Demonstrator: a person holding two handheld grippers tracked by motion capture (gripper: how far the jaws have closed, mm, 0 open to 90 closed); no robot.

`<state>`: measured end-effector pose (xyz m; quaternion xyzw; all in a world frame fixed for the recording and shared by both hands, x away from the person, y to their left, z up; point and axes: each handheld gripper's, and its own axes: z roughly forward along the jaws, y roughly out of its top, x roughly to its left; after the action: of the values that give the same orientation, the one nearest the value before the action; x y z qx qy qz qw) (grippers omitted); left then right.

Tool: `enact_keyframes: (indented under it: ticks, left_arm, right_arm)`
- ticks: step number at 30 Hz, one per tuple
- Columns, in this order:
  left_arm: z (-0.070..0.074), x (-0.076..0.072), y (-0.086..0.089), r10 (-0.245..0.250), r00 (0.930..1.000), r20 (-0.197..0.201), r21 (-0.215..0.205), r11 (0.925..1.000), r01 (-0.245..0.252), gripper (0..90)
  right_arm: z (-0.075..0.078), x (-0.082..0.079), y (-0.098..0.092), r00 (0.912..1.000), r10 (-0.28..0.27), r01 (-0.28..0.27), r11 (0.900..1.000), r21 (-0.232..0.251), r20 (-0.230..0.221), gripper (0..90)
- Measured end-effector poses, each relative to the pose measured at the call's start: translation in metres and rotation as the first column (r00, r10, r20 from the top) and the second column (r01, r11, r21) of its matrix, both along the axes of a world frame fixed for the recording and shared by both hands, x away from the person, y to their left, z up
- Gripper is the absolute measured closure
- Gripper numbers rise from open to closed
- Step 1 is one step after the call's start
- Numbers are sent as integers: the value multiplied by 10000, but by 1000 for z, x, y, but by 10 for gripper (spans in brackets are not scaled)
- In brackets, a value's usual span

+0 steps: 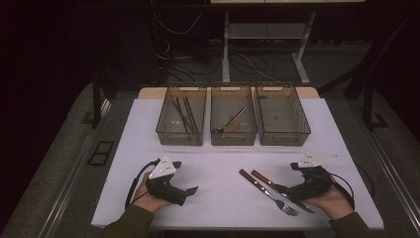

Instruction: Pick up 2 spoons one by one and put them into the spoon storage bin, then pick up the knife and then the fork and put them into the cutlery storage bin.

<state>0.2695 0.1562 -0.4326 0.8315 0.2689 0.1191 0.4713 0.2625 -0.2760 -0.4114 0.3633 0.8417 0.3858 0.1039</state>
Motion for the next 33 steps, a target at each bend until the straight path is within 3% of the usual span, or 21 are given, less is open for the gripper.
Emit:
enact_keyframes:
  ticks: [13, 16, 17, 18, 22, 27, 33]
  left_arm:
    - [-1, 0, 0, -60, 10000, -78, 52, 10000, 61, 0]
    - [0, 0, 0, -58, 10000, -79, 42, 10000, 58, 0]
    - [0, 0, 0, -52, 10000, -75, 28, 10000, 52, 0]
    - [0, 0, 0, -41, 10000, -66, 1, 10000, 41, 0]
    - [0, 0, 1, -38, 10000, -55, -5, 10000, 38, 0]
    - [0, 0, 0, -53, 10000, -54, -17, 10000, 53, 0]
    - [0, 0, 1, -69, 9999, -74, 9, 10000, 69, 0]
  right_arm:
    - [4, 17, 22, 9968, 223, -318, 9916, -1257, -763, 37]
    - [4, 22, 27, 9947, 325, -473, 9870, -1538, -978, 77]
    - [4, 24, 29, 9940, 306, -480, 9846, -1680, -1049, 93]
    - [4, 26, 31, 9930, 417, -614, 9813, -1822, -1101, 171]
    - [4, 30, 39, 9884, 547, -846, 9732, -2137, -1419, 204]
    - [2, 34, 47, 9810, 747, -1229, 9534, -2754, -1790, 248]
    - [-1, 35, 53, 9731, 826, -1498, 9360, -3185, -2149, 374]
